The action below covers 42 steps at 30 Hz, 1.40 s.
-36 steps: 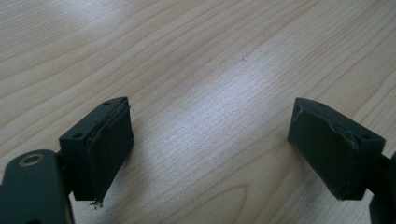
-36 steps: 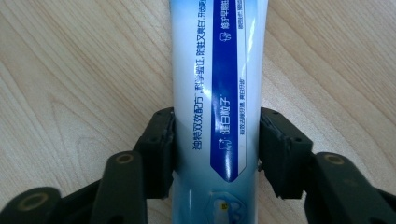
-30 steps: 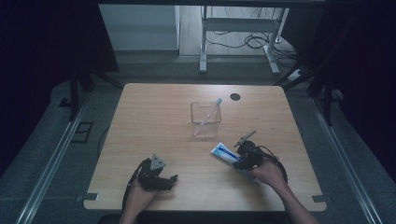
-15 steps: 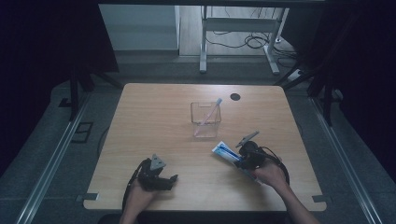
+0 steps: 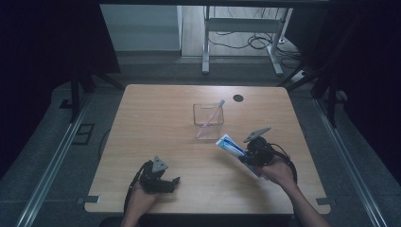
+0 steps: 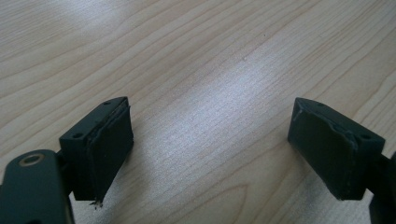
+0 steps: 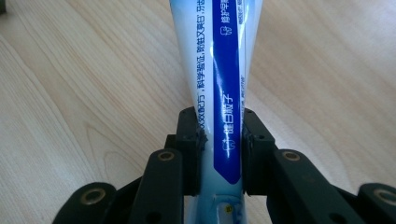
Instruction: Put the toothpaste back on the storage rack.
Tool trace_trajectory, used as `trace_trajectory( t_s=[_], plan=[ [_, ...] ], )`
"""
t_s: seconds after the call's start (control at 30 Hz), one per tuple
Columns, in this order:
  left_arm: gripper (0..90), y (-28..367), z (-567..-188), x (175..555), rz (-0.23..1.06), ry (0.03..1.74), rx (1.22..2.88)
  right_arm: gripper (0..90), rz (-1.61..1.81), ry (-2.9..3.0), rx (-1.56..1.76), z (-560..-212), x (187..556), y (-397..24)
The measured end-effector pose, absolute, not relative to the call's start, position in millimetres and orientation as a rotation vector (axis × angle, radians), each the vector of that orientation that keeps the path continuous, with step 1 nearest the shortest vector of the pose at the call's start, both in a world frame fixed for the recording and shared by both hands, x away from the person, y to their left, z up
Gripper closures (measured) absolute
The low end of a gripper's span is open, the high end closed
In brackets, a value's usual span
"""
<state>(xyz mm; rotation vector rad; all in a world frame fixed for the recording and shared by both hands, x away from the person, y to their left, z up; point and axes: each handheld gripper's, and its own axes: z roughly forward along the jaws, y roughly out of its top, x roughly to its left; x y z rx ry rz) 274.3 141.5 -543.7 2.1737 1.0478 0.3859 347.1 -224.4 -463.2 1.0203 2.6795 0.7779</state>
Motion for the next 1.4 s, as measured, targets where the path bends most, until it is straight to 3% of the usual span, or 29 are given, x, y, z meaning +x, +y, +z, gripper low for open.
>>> trace_trajectory(
  t_s=[0.8,1.4],
  plan=[
    [14.1,141.9,-543.6,274.6,0.388,1.043,2.178,72.4,0.928,2.605,0.965,-406.4,358.8,-215.2],
    [14.1,142.2,-543.4,274.6,0.388,1.041,2.185,72.4,1.003,2.544,0.982,-392.3,384.4,-201.4]
  ],
)
